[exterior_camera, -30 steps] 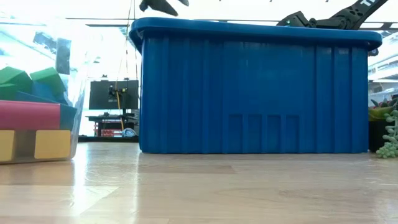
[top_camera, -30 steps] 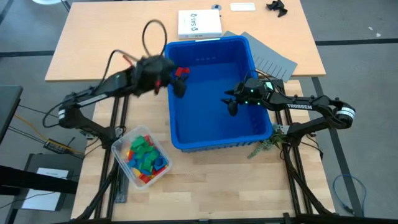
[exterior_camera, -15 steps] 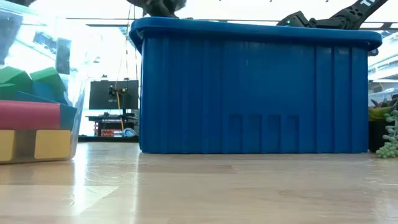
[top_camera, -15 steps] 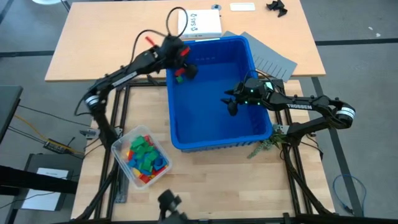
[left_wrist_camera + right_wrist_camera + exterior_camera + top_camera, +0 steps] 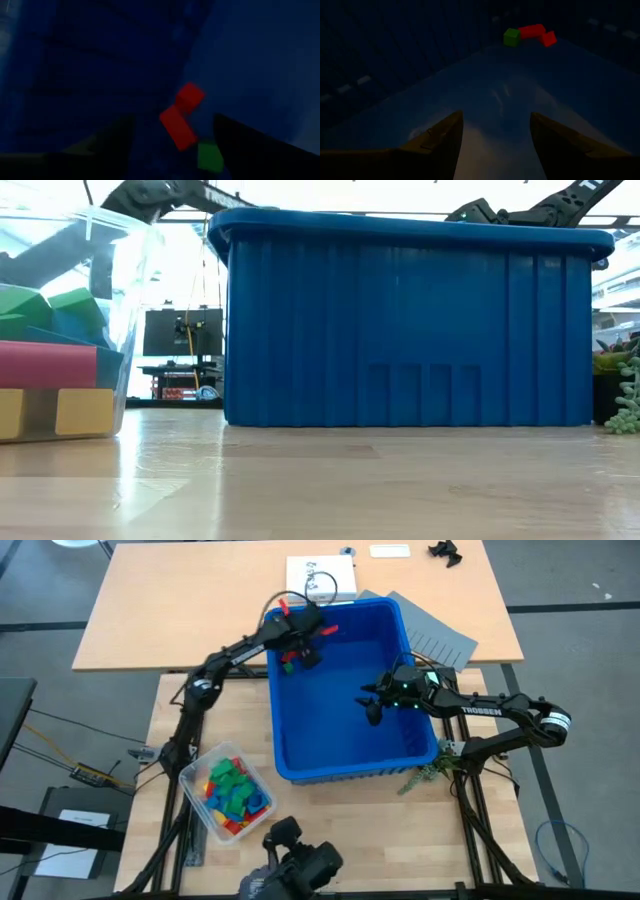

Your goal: Sort Items/Unsort Items

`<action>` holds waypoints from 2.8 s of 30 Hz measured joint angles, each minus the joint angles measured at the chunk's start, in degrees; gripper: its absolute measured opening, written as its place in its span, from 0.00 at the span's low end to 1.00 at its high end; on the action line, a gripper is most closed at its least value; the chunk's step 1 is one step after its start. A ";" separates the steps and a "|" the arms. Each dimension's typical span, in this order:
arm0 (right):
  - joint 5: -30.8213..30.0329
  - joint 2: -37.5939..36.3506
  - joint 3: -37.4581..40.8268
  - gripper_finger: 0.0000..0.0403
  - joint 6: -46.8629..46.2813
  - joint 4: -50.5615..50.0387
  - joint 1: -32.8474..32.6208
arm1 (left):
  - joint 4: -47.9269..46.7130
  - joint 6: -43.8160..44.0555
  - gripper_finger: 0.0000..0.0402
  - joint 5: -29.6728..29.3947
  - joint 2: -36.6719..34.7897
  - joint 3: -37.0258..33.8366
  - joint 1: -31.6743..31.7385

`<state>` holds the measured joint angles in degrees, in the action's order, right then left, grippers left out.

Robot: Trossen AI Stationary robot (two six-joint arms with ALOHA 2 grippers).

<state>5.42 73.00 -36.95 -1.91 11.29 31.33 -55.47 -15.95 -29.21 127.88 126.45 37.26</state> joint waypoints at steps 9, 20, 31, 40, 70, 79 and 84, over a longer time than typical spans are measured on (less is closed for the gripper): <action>0.03 0.01 0.00 0.57 0.02 -1.29 0.00 | -5.85 -2.25 0.69 -9.83 8.00 0.02 -0.13; 0.15 0.00 -0.02 0.57 0.06 -2.38 -0.02 | -10.50 -5.02 0.69 -14.05 11.05 -1.68 -0.07; 0.21 -0.01 -0.07 0.57 0.00 -2.58 -0.11 | -17.57 -0.97 0.68 7.12 11.10 5.27 -4.15; 0.23 0.01 -0.04 0.57 0.00 -3.54 -0.13 | -21.39 4.33 0.66 24.22 8.30 7.92 -4.81; 0.19 -0.01 -0.04 0.57 2.06 -5.53 -0.15 | -11.27 5.63 0.34 24.15 7.36 -2.44 -9.11; 0.19 -0.01 -0.02 0.57 2.12 -5.53 -0.14 | -20.27 8.89 0.34 16.93 -2.56 5.51 -14.07; 0.19 -0.01 -0.02 0.57 2.12 -5.54 -0.15 | -26.79 15.57 0.34 11.79 -11.04 5.55 -18.64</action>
<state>5.61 72.99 -36.97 0.21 5.75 31.18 -82.26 -0.38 -17.42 116.84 132.00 18.61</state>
